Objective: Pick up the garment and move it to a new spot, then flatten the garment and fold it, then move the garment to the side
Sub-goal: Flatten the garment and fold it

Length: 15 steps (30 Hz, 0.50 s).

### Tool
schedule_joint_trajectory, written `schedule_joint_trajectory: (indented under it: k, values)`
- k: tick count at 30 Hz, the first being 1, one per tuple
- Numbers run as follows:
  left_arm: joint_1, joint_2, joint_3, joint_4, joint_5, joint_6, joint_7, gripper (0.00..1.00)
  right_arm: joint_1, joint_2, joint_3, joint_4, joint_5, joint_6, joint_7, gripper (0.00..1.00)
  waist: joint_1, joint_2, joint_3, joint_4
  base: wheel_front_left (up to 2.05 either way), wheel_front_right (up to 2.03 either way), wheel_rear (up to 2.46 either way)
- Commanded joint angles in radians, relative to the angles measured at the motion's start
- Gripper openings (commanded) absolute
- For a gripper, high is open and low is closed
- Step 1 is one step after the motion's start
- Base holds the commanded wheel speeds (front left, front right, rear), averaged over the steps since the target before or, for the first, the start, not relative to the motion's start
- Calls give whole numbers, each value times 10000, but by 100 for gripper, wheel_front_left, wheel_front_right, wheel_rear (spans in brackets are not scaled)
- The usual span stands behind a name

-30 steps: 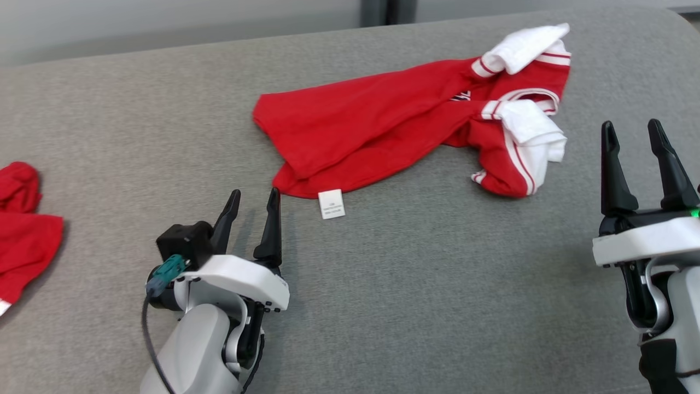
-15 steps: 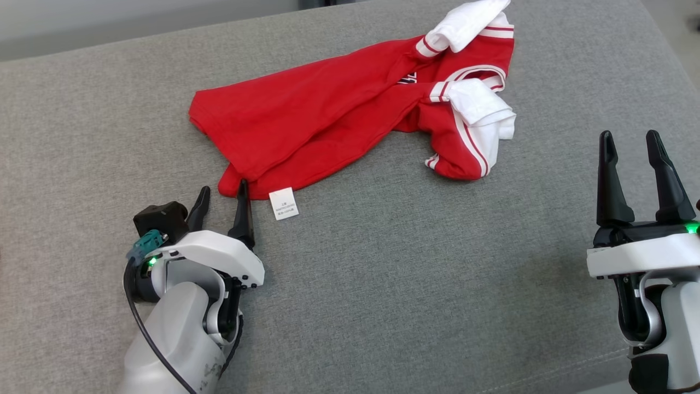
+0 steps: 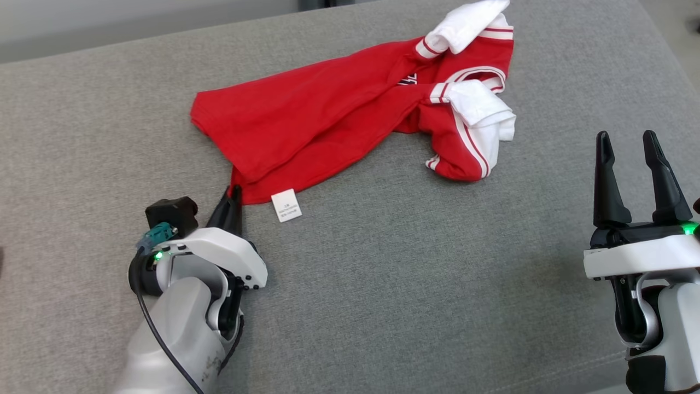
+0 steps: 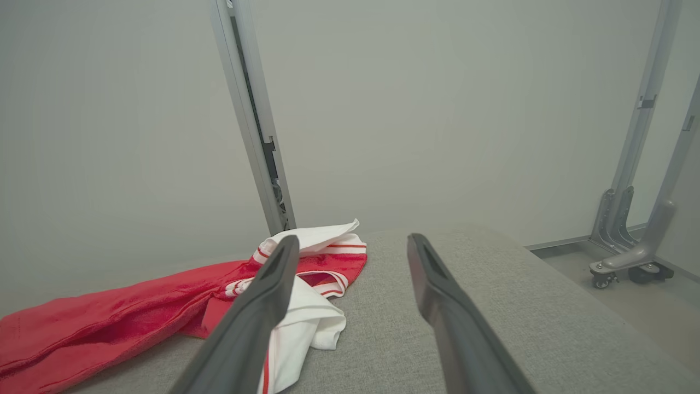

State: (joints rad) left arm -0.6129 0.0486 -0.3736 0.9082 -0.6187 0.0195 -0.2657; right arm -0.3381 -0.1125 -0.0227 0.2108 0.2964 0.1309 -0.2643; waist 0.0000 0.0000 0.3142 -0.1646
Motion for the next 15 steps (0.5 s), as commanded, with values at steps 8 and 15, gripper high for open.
schedule_joint_trajectory:
  k: [8, 15]
  values:
    - [512, 130, 308, -696, 363, -269, 24, 0, 132, -37, 129, 120, -69, -3, -15, 100, 0, 0, -583, 708, 0, 0, 0]
    - [1308, 432, 296, -1543, 942, -560, 24, 0, 270, -134, 310, 657, -209, -3, -15, 100, 0, 0, -1095, 1236, 0, 0, 0]
